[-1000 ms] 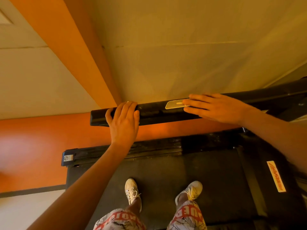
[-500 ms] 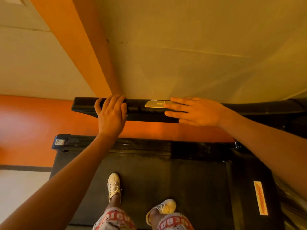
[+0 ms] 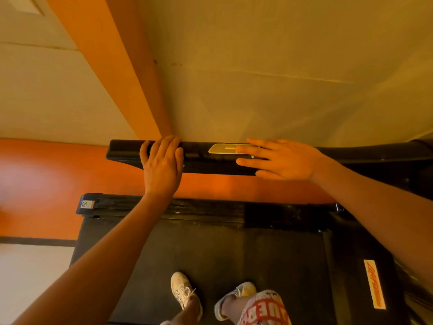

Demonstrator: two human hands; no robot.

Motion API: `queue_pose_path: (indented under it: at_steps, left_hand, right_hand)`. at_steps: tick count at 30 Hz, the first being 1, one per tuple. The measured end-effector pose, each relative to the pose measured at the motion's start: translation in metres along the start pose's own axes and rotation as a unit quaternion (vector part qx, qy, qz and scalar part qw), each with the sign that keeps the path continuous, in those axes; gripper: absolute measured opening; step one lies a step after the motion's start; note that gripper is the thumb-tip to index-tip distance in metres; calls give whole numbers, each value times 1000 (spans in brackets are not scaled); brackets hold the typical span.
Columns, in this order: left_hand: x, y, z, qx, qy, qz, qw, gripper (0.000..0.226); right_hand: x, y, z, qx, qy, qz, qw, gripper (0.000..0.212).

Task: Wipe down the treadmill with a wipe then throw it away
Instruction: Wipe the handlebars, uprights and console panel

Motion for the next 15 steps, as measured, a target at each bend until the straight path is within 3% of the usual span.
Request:
queue_pose_path:
  at_steps: [9, 15]
  left_hand:
    - [0, -2, -1, 2, 4, -17, 1000, 41]
    - [-2, 0, -3, -10, 11, -10, 1000, 41]
  right_hand:
    - [-12, 4, -1, 27, -53, -23, 998, 55]
    - [-13, 7, 0, -14, -54, -8, 998, 54]
Point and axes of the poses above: each hand's wrist, its own y-axis away from the middle knuckle, its own z-axis out of the back of the hand, x = y × z, the point moved 10 cm from there along -y, towards the middle knuckle, and after that the axes turned 13 degrees about x, right-handed, at the moved point
